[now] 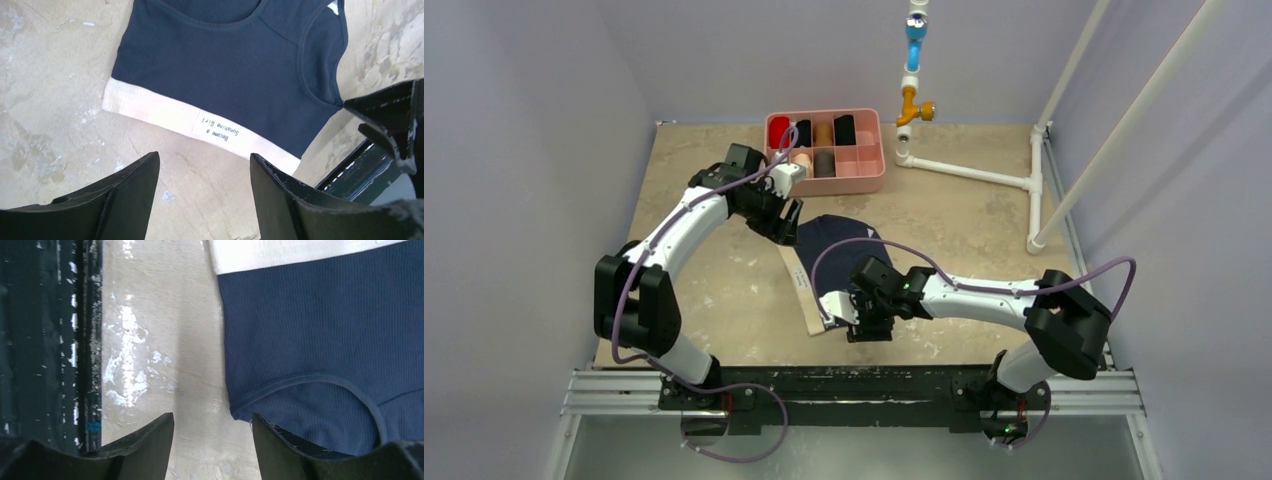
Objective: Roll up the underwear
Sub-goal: Fold the underwear at the center of the board.
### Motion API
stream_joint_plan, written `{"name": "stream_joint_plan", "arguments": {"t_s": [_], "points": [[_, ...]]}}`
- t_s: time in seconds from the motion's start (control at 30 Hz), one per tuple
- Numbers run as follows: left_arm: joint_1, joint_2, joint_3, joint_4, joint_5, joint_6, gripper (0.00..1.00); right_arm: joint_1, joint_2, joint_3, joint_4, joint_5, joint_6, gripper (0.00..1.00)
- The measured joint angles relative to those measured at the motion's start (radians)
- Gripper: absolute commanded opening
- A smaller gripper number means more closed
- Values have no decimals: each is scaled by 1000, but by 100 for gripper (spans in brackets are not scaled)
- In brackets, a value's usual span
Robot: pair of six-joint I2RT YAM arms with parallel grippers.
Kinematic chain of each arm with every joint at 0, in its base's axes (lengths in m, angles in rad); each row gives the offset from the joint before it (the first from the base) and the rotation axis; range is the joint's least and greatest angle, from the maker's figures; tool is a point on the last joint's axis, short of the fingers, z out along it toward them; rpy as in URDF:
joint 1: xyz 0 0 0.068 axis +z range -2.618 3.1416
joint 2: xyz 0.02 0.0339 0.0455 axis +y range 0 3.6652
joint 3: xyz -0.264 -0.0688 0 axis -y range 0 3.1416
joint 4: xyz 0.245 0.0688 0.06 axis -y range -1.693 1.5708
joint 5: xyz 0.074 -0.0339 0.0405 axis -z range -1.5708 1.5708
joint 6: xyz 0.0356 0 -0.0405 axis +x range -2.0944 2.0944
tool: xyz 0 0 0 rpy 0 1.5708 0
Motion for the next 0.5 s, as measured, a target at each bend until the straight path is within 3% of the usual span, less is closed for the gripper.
{"name": "stream_joint_plan", "arguments": {"t_s": [0.5], "points": [[0,-115,-125,5,-49,70,64,-40,34,-6,62,23,2,43]]}}
